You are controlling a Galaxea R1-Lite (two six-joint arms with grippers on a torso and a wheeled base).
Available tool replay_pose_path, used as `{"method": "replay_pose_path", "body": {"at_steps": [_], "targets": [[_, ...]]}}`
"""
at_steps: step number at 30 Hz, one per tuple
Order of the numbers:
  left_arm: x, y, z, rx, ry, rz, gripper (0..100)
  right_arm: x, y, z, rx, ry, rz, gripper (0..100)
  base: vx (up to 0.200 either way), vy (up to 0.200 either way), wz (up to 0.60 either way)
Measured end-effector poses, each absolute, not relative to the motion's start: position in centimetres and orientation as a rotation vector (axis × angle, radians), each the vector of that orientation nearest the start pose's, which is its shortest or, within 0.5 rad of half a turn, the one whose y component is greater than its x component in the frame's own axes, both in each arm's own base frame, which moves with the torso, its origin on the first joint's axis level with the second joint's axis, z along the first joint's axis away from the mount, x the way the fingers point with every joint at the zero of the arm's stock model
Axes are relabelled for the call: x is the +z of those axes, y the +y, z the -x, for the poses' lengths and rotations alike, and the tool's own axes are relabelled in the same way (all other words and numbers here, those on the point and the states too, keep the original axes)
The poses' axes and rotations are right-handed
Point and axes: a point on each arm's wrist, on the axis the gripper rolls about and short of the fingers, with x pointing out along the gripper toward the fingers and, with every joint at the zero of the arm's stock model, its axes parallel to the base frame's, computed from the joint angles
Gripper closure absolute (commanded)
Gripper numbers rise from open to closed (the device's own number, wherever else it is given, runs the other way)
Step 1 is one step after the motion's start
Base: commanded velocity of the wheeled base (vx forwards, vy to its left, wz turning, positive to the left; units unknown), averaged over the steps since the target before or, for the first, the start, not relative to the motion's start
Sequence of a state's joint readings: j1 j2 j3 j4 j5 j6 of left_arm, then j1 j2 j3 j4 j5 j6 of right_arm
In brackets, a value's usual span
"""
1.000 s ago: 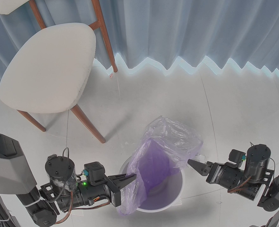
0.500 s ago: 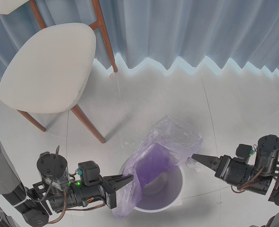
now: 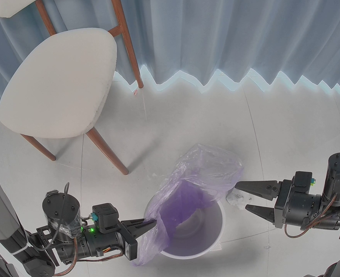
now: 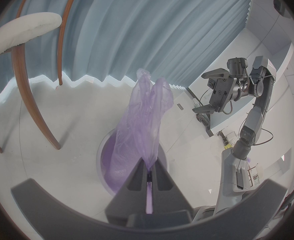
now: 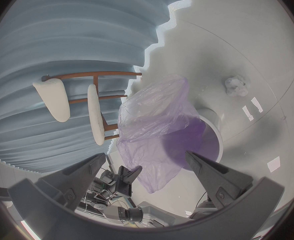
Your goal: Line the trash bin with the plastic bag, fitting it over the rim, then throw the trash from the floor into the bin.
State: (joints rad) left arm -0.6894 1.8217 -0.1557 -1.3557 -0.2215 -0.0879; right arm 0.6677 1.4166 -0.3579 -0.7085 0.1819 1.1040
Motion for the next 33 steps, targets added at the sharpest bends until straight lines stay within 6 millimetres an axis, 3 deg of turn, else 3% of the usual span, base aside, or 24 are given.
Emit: {"method": "replay_pose_path", "body": {"at_steps": [9, 14, 20, 33], "targets": [[7.7, -15.1, -17.3, -0.892, 0.354, 0.001, 100, 13.8, 13.4, -16.7, 0.516, 0.806, -0.935, 0, 0.000, 0.000, 0.00], [7.7, -15.2, -17.1, -0.903, 0.359, -0.002, 100, 12.9, 13.0, -18.6, 0.432, 0.807, -0.947, 0, 0.000, 0.000, 0.00], [7.6, -15.3, -17.0, -0.912, 0.362, -0.003, 100, 13.2, 12.4, -20.7, 0.375, 0.766, -0.978, 0, 0.000, 0.000, 0.00], [7.7, -15.7, -16.8, -0.924, 0.357, -0.002, 100, 12.8, 13.4, -22.4, 0.322, 0.840, -1.031, 0, 0.000, 0.000, 0.00]]}}
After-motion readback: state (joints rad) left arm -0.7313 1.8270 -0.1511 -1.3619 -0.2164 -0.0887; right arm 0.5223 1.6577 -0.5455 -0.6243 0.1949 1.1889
